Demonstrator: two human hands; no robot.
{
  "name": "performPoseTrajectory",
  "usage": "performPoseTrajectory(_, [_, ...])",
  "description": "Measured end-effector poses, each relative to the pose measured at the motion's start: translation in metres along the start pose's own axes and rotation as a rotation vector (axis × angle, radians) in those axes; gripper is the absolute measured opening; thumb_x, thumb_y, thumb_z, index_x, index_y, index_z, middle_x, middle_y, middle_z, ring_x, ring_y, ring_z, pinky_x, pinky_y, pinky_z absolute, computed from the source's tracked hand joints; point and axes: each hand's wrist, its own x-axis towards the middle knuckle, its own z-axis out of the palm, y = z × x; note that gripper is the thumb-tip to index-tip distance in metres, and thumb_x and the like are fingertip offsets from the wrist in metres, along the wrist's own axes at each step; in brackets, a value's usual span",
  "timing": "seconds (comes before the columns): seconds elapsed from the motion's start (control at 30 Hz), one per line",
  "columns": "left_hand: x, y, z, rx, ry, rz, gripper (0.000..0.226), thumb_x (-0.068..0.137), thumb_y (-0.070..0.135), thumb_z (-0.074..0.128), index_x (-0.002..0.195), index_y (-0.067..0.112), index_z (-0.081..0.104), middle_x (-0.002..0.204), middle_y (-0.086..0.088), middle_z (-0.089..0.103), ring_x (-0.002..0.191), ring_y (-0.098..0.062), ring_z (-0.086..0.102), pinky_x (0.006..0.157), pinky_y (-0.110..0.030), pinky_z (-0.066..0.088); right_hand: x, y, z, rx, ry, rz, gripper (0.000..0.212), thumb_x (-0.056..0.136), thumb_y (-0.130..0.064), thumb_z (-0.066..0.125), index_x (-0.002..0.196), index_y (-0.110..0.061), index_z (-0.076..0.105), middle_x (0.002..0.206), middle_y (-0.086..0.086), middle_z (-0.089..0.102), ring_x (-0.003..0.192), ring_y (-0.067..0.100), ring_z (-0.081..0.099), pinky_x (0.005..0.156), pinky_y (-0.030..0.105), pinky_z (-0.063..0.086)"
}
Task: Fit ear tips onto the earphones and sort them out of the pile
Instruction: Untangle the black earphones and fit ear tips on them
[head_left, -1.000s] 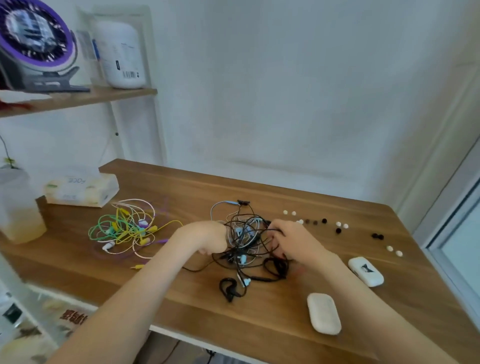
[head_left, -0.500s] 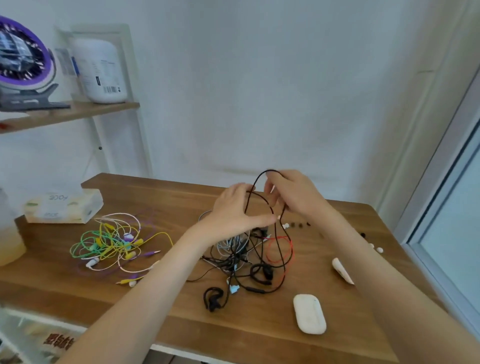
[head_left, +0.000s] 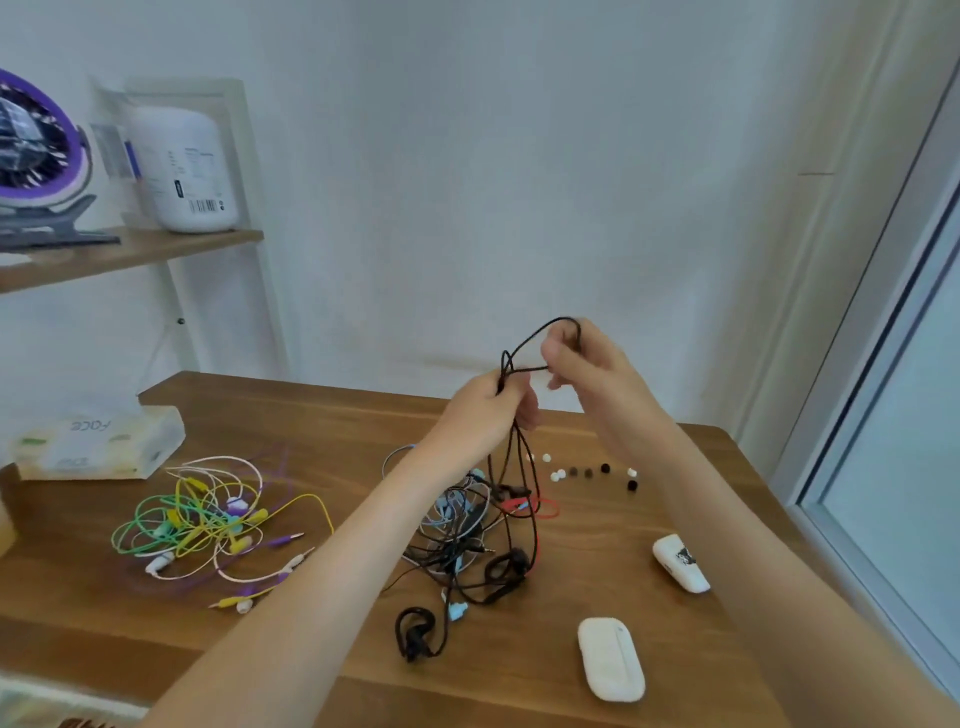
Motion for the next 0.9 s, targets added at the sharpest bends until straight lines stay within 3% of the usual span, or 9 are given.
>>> performPoseTrajectory(0.1, [0.005, 0.004, 0.001, -0.118, 0.092, -0.043, 0.047, 0.103, 0.041, 0.033, 0.068, 0.017, 0.054, 0.065, 0.002, 0.062, 0.068, -0.014, 0.059, 0.074, -0.029, 0.044, -0.009, 0.025, 0.003, 0.019, -0.190, 0.132, 0.069, 0.064, -0.050, 0.082, 0.115, -0.023, 0.044, 0.110, -0.001, 0.054, 0.097, 0.011, 0.059, 0.088, 0.030, 0.048])
performPoseTrajectory(0.2, [0.010, 0.007, -0.003, -0.279, 0.153, -0.077, 0.048, 0.102, 0.044, 0.033, 0.064, 0.016, 0.043, 0.052, 0.003, 0.048, 0.056, -0.017, 0.049, 0.069, -0.033, 0.042, -0.014, 0.040, 0.008, -0.162, -0.287, 0.255, 0.048, 0.078, -0.032, 0.076, 0.117, -0.024, 0.049, 0.109, -0.006, 0.062, 0.104, 0.010, 0.062, 0.094, 0.033, 0.048])
performPoseTrajectory(0.3, [0.015, 0.013, -0.010, -0.560, 0.151, -0.143, 0.046, 0.103, 0.040, 0.034, 0.065, 0.015, 0.041, 0.046, 0.004, 0.045, 0.045, -0.014, 0.045, 0.060, -0.029, 0.040, -0.013, 0.047, 0.007, -0.223, -0.351, 0.301, 0.013, 0.092, -0.023, 0.063, 0.100, -0.013, 0.062, 0.079, -0.007, 0.067, 0.077, 0.016, 0.063, 0.078, 0.034, 0.050])
performPoseTrajectory(0.33, [0.017, 0.014, -0.012, -0.616, 0.151, -0.146, 0.044, 0.103, 0.037, 0.034, 0.066, 0.015, 0.042, 0.047, 0.004, 0.047, 0.045, -0.014, 0.047, 0.060, -0.029, 0.041, -0.014, 0.048, 0.007, -0.251, -0.363, 0.306, 0.013, 0.095, -0.022, 0.058, 0.095, -0.010, 0.062, 0.071, -0.008, 0.065, 0.068, 0.016, 0.059, 0.071, 0.029, 0.048])
performPoseTrajectory(0.43, [0.019, 0.015, -0.021, -0.502, 0.170, -0.113, 0.040, 0.104, 0.031, 0.034, 0.072, 0.014, 0.052, 0.060, 0.003, 0.059, 0.061, -0.013, 0.059, 0.070, -0.029, 0.048, -0.013, 0.051, 0.006, -0.405, -0.311, 0.310, 0.031, 0.101, -0.028, 0.047, 0.096, -0.003, 0.064, 0.069, 0.003, 0.066, 0.062, 0.014, 0.058, 0.065, 0.022, 0.047])
performPoseTrajectory(0.6, [0.022, 0.004, -0.041, -0.349, 0.301, -0.159, 0.034, 0.103, 0.027, 0.033, 0.083, 0.020, 0.060, 0.088, 0.005, 0.063, 0.091, -0.014, 0.056, 0.089, -0.034, 0.044, -0.013, 0.070, -0.016, -0.656, -0.134, 0.420, 0.031, 0.100, -0.022, 0.038, 0.087, -0.017, 0.065, 0.095, 0.007, 0.069, 0.085, 0.021, 0.068, 0.083, 0.039, 0.056])
performPoseTrajectory(0.67, [0.023, -0.005, -0.050, -0.285, 0.333, -0.210, 0.032, 0.102, 0.028, 0.038, 0.081, 0.018, 0.060, 0.087, 0.004, 0.064, 0.089, -0.014, 0.057, 0.092, -0.035, 0.045, -0.012, 0.069, -0.020, -0.599, -0.011, 0.479, 0.034, 0.101, -0.022, 0.036, 0.083, -0.011, 0.063, 0.094, 0.009, 0.069, 0.084, 0.026, 0.070, 0.080, 0.041, 0.058])
performPoseTrajectory(0.77, [0.021, -0.022, -0.057, -0.150, 0.301, -0.278, 0.026, 0.096, 0.032, 0.052, 0.084, 0.013, 0.062, 0.094, -0.006, 0.067, 0.087, -0.016, 0.061, 0.091, -0.035, 0.050, -0.009, 0.055, -0.020, -0.305, 0.152, 0.477, 0.037, 0.103, -0.019, 0.034, 0.083, -0.002, 0.059, 0.084, 0.021, 0.070, 0.074, 0.030, 0.071, 0.068, 0.036, 0.059])
performPoseTrajectory(0.9, [0.014, -0.031, -0.058, -0.093, 0.163, -0.362, 0.053, 0.086, 0.058, 0.057, 0.108, 0.010, 0.058, 0.091, -0.002, 0.065, 0.090, -0.015, 0.064, 0.097, -0.038, 0.049, -0.003, 0.025, -0.013, 0.114, 0.209, 0.278, 0.034, 0.103, -0.013, 0.033, 0.081, -0.001, 0.056, 0.080, 0.021, 0.070, 0.072, 0.027, 0.071, 0.066, 0.030, 0.058])
